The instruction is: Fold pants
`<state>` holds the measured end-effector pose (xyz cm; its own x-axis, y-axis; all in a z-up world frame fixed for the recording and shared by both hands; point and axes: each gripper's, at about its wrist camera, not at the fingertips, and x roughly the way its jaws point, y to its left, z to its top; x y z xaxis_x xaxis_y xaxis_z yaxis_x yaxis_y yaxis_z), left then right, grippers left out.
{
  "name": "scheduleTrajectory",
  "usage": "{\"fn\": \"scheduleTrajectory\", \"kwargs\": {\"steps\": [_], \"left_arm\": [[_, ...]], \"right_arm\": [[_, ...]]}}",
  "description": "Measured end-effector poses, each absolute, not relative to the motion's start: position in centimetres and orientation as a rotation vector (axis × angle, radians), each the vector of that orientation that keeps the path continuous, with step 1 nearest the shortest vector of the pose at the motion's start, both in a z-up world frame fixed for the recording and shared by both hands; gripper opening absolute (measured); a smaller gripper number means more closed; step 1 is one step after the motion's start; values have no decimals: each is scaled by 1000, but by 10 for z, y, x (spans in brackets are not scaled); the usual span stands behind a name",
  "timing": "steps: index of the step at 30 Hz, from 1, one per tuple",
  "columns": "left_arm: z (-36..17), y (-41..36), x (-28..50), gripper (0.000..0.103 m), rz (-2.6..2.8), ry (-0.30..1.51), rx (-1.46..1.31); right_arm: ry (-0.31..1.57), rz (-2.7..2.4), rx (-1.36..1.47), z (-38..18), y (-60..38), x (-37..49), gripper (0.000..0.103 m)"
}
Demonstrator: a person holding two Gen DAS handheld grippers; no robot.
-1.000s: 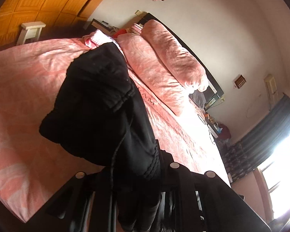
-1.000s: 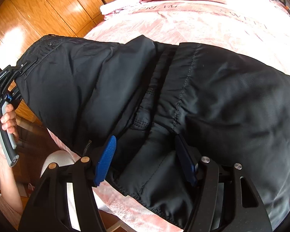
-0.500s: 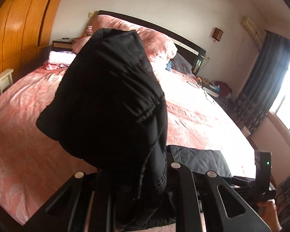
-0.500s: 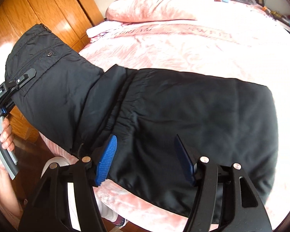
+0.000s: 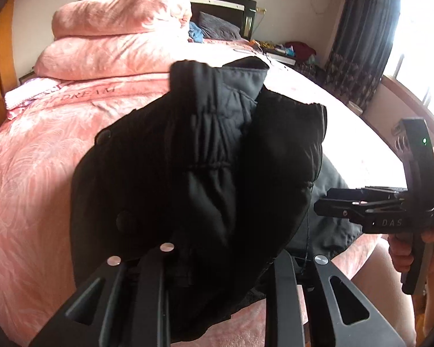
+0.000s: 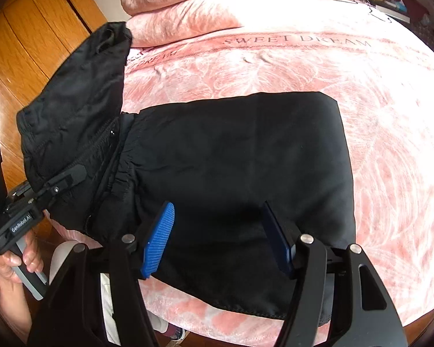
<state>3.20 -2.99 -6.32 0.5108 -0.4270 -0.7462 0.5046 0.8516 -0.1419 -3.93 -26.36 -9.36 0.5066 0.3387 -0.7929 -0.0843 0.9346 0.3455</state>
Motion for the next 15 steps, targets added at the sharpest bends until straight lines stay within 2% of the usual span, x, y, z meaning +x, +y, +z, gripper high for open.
{"fn": "scheduleTrajectory", "kwargs": {"steps": [5,7,8,11,12,15], "left_arm": [[-73,-41,26,38,-590,908,150],[-67,-37,17,52,-636,919,127],[-60,-32,12,53,-668,919,90],[-42,-29,-9,67,-727,880,37],[-39,-25,-15,70,-726,859,35],[-38,-39,-9,70,-709,859,27]], "right_arm": [[1008,276,280,-106,-270,-43,63],[1005,285,297,-107,-274,-44,63],[1004,286,307,-107,-275,-45,63],[999,285,327,-105,-278,-46,64],[1000,286,325,-105,-279,-46,64],[1001,280,310,-105,-277,-47,64]]}}
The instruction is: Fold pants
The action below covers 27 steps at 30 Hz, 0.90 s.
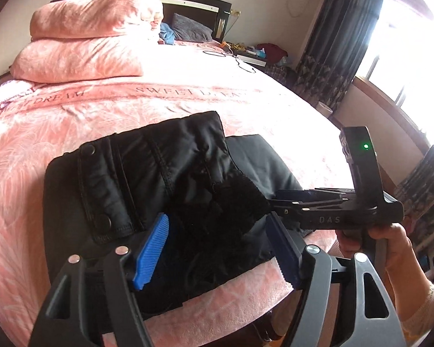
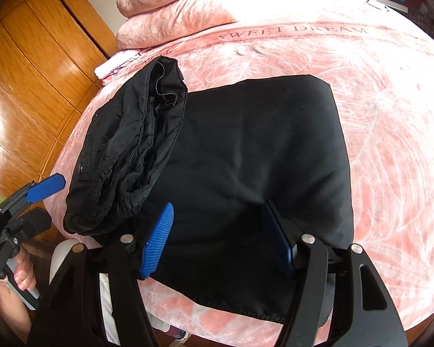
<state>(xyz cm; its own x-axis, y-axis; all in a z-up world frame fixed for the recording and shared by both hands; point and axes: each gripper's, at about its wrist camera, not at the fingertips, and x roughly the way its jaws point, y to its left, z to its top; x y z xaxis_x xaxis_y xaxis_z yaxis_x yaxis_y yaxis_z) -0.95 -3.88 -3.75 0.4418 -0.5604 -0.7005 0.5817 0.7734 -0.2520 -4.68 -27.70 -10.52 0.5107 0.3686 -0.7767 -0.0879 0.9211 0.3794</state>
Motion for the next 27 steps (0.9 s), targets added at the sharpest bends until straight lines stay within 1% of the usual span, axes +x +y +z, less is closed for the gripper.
{"fn": "scheduleTrajectory", "kwargs": {"steps": [2,4,7,11,13,19,23,24,26,27], "left_arm": [[-45,-44,0,69,-716,897,8],[-66,-57,20,69,-710,999,-4],[-85,-64,17,69,-711,999,19],[-70,-50,17,67,-729,1008,-83],[-58,-31,17,67,-714,977,-132],[-47,18,24,68,-465,942,-59],[-55,46,40,69,-323,986,-54],[-59,53,44,71,-295,995,-56],[-63,62,50,79,-265,1004,-65],[-66,65,51,86,-254,1010,-64]], "right_arm": [[1003,276,312,-104,-276,-48,64],[1009,277,315,-103,-276,-48,64],[1017,274,305,-101,-275,-49,64],[1005,276,305,-89,-275,-48,65],[984,315,339,-81,-274,-49,69],[982,395,296,-70,-247,-38,73],[1015,423,267,-73,-226,-29,76],[1019,425,258,-74,-221,-28,76],[1038,425,251,-79,-215,-26,76],[1049,423,252,-81,-213,-25,76]]}}
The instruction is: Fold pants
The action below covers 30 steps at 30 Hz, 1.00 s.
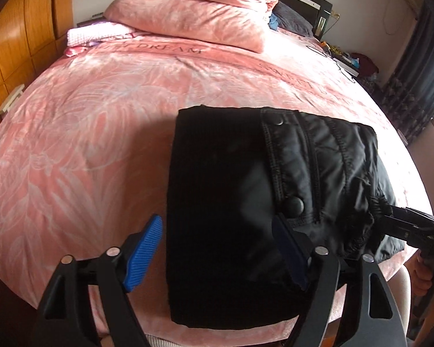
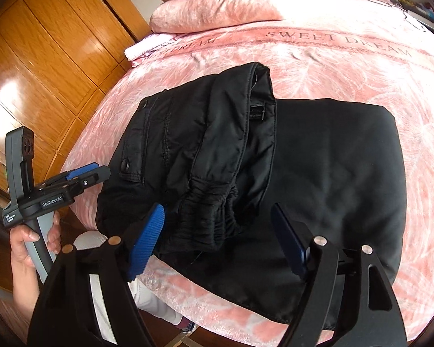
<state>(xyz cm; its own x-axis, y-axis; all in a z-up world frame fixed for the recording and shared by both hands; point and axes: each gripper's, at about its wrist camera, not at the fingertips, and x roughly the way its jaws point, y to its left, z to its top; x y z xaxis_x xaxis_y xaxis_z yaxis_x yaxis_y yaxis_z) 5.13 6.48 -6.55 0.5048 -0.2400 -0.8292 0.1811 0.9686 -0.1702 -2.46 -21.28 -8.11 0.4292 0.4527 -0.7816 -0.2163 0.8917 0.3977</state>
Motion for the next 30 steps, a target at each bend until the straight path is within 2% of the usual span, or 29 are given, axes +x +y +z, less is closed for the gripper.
{"fn": "scheduleTrajectory", "kwargs": {"steps": [2,4,11,16,21,24,30], "left_arm": [[-72,68,54,90,-245,1022,-51],[-77,69,58,99,-244,1029,-53],[-100,72,66,99,-292,1085,-188],[-109,83,66,99,-320,1115,-293],[-110,90,64,99,-319,1120,-326],[-107,93,60,99,-314,1104,-347],[-94,86,55,99,-345,1086,-347]], "right_arm": [[1069,418,256,-86,-210,-23,77],[1077,413,251,-90,-208,-20,77],[1077,414,254,-97,-201,-11,79],[1072,422,273,-101,-197,-5,59],[1041,429,309,-99,-203,-5,34],[1011,428,285,-90,-201,-11,28],[920,451,248,-54,-205,-22,24]]}}
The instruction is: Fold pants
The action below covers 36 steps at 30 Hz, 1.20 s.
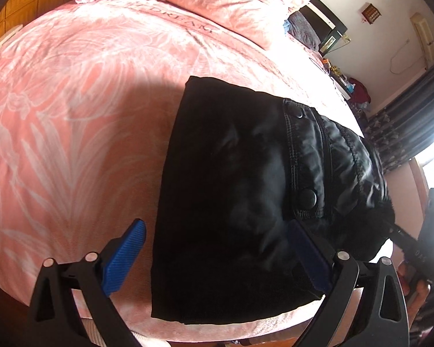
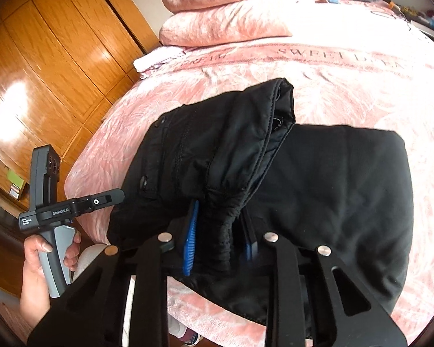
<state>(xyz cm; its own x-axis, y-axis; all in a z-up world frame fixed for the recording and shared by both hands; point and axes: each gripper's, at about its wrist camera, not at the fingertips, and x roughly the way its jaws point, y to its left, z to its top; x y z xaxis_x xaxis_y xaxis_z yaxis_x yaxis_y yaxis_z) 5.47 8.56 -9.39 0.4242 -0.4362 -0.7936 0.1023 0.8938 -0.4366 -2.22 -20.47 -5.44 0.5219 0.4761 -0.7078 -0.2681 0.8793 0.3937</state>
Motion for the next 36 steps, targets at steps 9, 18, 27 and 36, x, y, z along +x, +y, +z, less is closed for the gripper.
{"fn": "scheduleTrajectory", "kwargs": {"steps": [9,18,27,36], "left_arm": [[-67,48,53,99,-437,1045,-291],[-68,1,55,99,-459,1062,-170],[-80,-26,50,99,-424,1076,-25],[-76,-26,52,99,-411,1071,-16]], "right_arm": [[850,372,236,-19,-256,-36,24],[911,290,304,-43,-319,-45,24],[1001,250,325,-93,-328,-43,30],[978,257,326,-79,-338,-45,57]]}}
